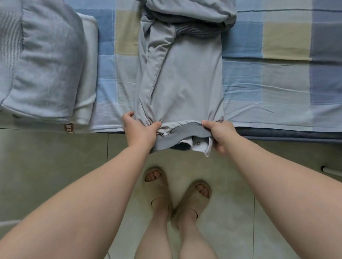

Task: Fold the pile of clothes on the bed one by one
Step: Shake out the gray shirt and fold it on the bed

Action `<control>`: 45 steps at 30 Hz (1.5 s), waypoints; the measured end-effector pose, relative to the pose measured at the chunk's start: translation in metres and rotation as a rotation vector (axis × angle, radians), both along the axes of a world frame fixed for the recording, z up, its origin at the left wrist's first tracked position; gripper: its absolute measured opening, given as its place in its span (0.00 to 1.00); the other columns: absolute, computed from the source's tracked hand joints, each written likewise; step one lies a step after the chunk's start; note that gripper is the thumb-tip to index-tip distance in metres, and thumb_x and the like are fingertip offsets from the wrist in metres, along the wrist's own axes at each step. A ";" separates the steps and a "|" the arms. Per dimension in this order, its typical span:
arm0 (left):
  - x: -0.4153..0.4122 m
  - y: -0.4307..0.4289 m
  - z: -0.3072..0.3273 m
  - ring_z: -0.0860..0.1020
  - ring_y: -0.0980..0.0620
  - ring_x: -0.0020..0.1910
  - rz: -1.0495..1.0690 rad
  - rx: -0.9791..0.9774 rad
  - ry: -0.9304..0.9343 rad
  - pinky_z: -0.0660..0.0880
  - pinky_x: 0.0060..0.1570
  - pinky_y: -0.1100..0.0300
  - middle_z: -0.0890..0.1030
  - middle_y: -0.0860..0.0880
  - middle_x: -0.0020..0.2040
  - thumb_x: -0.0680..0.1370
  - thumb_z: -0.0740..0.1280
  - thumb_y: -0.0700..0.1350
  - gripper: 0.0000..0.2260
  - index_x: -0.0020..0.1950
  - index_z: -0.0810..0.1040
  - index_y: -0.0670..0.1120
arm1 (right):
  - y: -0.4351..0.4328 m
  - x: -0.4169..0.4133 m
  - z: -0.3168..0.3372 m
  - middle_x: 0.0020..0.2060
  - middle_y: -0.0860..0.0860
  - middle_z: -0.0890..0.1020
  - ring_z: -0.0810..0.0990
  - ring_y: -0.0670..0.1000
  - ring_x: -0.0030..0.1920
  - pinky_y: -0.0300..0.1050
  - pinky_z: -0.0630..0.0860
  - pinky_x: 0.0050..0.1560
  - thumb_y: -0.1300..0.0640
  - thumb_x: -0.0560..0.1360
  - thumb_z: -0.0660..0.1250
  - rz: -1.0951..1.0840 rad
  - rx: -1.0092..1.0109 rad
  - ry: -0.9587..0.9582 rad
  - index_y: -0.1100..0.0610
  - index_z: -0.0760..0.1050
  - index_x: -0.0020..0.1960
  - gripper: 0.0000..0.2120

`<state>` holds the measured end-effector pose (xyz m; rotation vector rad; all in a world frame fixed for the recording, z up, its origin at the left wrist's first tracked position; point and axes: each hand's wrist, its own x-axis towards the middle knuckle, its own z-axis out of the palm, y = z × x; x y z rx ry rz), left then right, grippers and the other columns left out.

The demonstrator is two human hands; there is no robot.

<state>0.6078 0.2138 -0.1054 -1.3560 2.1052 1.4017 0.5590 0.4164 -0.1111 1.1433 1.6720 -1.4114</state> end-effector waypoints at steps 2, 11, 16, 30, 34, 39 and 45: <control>0.010 0.002 0.019 0.77 0.47 0.59 0.013 0.110 -0.050 0.70 0.52 0.58 0.76 0.49 0.60 0.73 0.78 0.46 0.29 0.68 0.68 0.44 | 0.005 0.008 0.021 0.48 0.61 0.82 0.83 0.58 0.44 0.58 0.82 0.51 0.63 0.76 0.72 0.009 -0.018 -0.006 0.63 0.73 0.54 0.10; 0.095 0.014 0.137 0.81 0.45 0.50 -0.032 0.371 -0.376 0.75 0.47 0.55 0.83 0.45 0.55 0.71 0.79 0.50 0.24 0.61 0.77 0.42 | 0.049 0.092 0.152 0.51 0.57 0.83 0.83 0.56 0.48 0.52 0.81 0.53 0.62 0.77 0.71 0.114 -0.043 -0.098 0.60 0.77 0.54 0.07; 0.125 0.026 0.215 0.81 0.48 0.29 0.077 0.524 -0.489 0.75 0.27 0.61 0.84 0.45 0.39 0.74 0.77 0.48 0.15 0.56 0.80 0.41 | 0.065 0.124 0.219 0.53 0.59 0.84 0.84 0.58 0.51 0.55 0.82 0.52 0.63 0.77 0.71 0.109 -0.041 -0.159 0.64 0.76 0.60 0.13; -0.071 -0.026 0.288 0.77 0.54 0.22 0.393 0.764 -0.269 0.76 0.24 0.64 0.80 0.48 0.27 0.80 0.68 0.46 0.08 0.42 0.78 0.45 | 0.007 -0.072 0.289 0.29 0.52 0.84 0.82 0.48 0.25 0.40 0.76 0.22 0.62 0.80 0.67 -0.116 -0.094 -0.063 0.59 0.78 0.47 0.03; -0.145 -0.042 0.271 0.77 0.53 0.31 0.446 0.829 -0.248 0.79 0.32 0.63 0.80 0.47 0.28 0.79 0.68 0.44 0.07 0.43 0.78 0.43 | -0.012 -0.145 0.271 0.26 0.53 0.82 0.81 0.49 0.23 0.42 0.76 0.21 0.62 0.81 0.64 -0.223 -0.078 -0.067 0.60 0.77 0.45 0.07; -0.222 -0.047 0.218 0.79 0.53 0.28 0.481 0.894 -0.166 0.79 0.29 0.63 0.81 0.48 0.28 0.81 0.66 0.43 0.08 0.43 0.78 0.43 | -0.029 -0.217 0.222 0.35 0.56 0.83 0.83 0.51 0.28 0.46 0.81 0.25 0.62 0.83 0.61 -0.370 -0.125 -0.045 0.61 0.77 0.48 0.08; -0.261 -0.040 0.149 0.81 0.54 0.51 0.378 0.834 0.003 0.75 0.51 0.60 0.84 0.53 0.53 0.84 0.64 0.49 0.08 0.59 0.77 0.48 | -0.032 -0.252 0.150 0.56 0.50 0.82 0.81 0.53 0.54 0.53 0.81 0.50 0.58 0.83 0.61 -0.341 -0.287 0.067 0.56 0.75 0.62 0.09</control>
